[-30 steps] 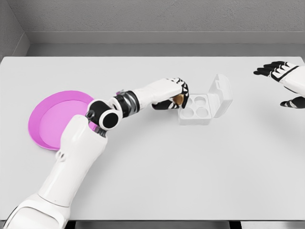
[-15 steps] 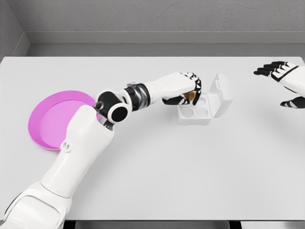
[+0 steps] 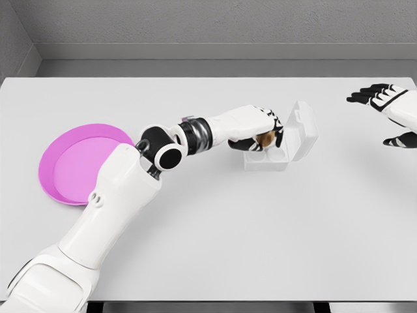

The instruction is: Pack egg into the box and close the box lid

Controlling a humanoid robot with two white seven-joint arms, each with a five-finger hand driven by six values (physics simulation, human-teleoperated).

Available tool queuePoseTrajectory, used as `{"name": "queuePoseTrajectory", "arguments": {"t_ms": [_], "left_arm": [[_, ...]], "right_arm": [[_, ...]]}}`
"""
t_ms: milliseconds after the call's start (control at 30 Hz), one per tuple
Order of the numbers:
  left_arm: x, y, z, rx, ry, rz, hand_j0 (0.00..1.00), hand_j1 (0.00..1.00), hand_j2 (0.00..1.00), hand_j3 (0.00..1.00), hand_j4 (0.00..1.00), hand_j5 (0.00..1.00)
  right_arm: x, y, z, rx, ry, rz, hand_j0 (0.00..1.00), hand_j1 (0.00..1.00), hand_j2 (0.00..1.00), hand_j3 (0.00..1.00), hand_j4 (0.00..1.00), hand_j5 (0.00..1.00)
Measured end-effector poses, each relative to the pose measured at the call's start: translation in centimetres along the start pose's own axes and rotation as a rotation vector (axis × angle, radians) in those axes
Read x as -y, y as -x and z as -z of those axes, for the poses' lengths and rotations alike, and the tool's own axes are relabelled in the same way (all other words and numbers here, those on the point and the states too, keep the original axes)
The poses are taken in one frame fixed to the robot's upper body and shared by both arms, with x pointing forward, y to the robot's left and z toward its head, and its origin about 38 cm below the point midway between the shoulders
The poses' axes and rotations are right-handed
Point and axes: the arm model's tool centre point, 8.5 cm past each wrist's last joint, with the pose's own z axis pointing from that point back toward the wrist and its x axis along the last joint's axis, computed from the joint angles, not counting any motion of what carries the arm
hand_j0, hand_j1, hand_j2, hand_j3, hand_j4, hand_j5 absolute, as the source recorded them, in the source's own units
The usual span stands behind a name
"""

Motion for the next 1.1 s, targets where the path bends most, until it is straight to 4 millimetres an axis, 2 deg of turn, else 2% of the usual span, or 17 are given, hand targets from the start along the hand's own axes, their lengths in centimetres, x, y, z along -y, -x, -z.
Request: {"name": "queuePoseTrajectory", "arguments": {"t_ms": [167,400,833,967,1000,1067,1100], "left_arm": [[0.0,-0.1,0.0,0.002,-0.003,0.001,0.63,0.63,0.63,0.63,0.63,0.63],[-0.3,0.0,-0.3,-0.003,-0.017,0.000,0.72,0.72,0.72,0.72,0.72,0.72],[-0.4,0.0,-0.7,-0.006,-0.031,-0.006,0.75,0.75,0.75,0.75,0.75,0.75],[-0.6,0.4,-1.1,-0.016,-0.047,-0.016,0.80,0.80,0.80,0.80,0.80,0.80],[-0.1,0.4,-1.3,-0.019,-0.050,-0.030,0.81,0.81,0.81,0.81,0.81,0.81],[-0.2,0.7,-2.1,-0.044,-0.080,-0.060,0.91,0.91,0.91,0.91,0.91,0.91],[-0.9,0.8,-2.6,-0.055,-0.108,-0.066,0.95,0.95,0.95,0.95,0.95,0.95]], "right_arm": [[0.0,0.0,0.0,0.000,0.000,0.000,1.00,1.00,1.00,1.00,1.00,1.00],[-0.1,0.0,0.0,-0.001,-0.001,0.001,1.00,1.00,1.00,1.00,1.00,1.00],[0.0,0.0,0.0,0.000,-0.001,0.001,1.00,1.00,1.00,1.00,1.00,1.00],[0.0,0.0,0.0,0.000,-0.001,0.001,1.00,1.00,1.00,1.00,1.00,1.00],[-0.1,0.0,0.0,0.000,-0.001,0.001,1.00,1.00,1.00,1.00,1.00,1.00],[-0.3,-0.1,0.0,0.001,-0.006,0.003,1.00,1.00,1.00,1.00,1.00,1.00],[-0.5,-0.1,-0.1,0.001,-0.011,0.006,1.00,1.00,1.00,1.00,1.00,1.00]]}}
